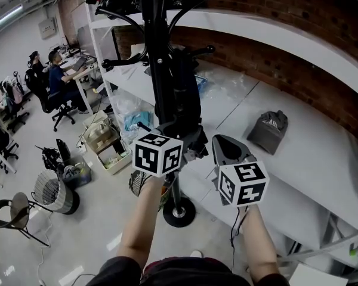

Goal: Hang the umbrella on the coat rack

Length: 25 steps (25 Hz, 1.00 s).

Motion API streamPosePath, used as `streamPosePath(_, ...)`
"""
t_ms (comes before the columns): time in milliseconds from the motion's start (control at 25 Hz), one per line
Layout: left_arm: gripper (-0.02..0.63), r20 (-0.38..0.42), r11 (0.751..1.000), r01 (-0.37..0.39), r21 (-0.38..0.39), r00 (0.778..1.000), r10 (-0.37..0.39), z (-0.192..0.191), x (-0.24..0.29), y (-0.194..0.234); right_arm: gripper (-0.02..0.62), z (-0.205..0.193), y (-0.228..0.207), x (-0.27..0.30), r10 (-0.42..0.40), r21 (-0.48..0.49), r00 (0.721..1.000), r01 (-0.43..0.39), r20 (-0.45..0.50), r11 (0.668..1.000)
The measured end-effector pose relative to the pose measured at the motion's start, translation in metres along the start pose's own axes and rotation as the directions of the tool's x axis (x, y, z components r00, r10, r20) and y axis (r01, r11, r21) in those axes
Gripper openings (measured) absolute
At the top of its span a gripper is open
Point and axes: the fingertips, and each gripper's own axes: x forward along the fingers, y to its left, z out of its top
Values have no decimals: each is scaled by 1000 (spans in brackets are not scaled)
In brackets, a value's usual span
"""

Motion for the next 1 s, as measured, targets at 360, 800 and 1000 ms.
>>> streamPosePath(360,196,35,997,-68,20,997,68,-2,-6,8,18,-9,6,0,-4,8,1000,5,-21,1000)
streamPosePath(800,198,80,993,-114,20,991,112,-3,-11,14,18,-21,15,-2,-8,29,999,9,-43,1000)
streamPosePath(1000,198,103,993,-115,4,988,113,-3,-12,15,18,-24,17,-3,-14,32,999,16,-50,999)
